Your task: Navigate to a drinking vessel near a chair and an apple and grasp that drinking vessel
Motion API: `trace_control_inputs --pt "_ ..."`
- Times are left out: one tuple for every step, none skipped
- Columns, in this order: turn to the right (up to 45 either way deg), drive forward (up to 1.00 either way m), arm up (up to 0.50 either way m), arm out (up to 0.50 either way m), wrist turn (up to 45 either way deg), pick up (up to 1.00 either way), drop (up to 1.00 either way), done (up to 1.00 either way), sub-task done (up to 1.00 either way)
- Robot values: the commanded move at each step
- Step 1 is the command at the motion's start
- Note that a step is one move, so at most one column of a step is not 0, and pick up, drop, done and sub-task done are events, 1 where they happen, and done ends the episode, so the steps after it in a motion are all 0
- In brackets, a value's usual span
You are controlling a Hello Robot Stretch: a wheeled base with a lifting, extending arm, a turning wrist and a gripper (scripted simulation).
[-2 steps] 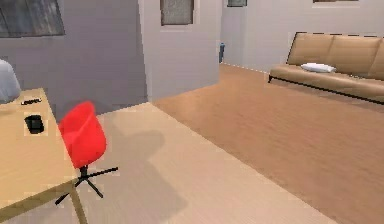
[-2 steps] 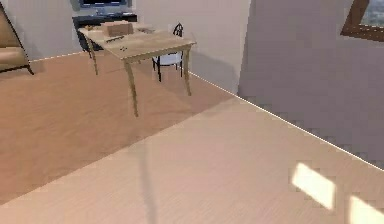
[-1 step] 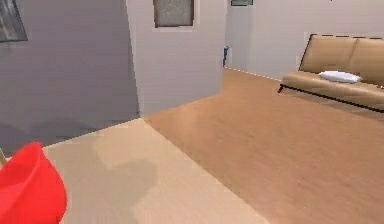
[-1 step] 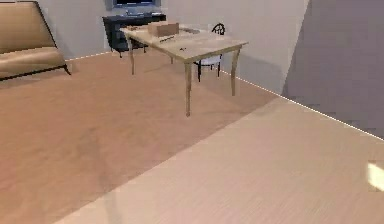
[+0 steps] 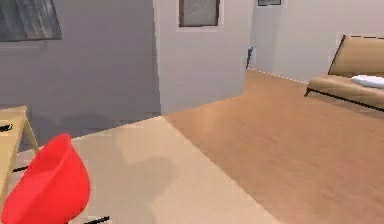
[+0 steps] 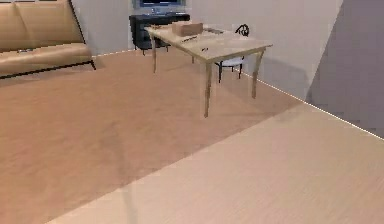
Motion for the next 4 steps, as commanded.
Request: trace_control_inputs --pt "0.0 0.20 0.00 0.00 0.0 0.00 0.00 0.00 0.00" --pt "-45.0 0.00 0.00 0.00 0.0 0.00 0.00 0.00 0.00" --pt "-45.0 0.00 0.00 0.00 0.0 0.00 0.00 0.00 0.00" --pt "-45.0 0.00 0.00 0.00 0.0 0.00 0.00 0.00 0.00"
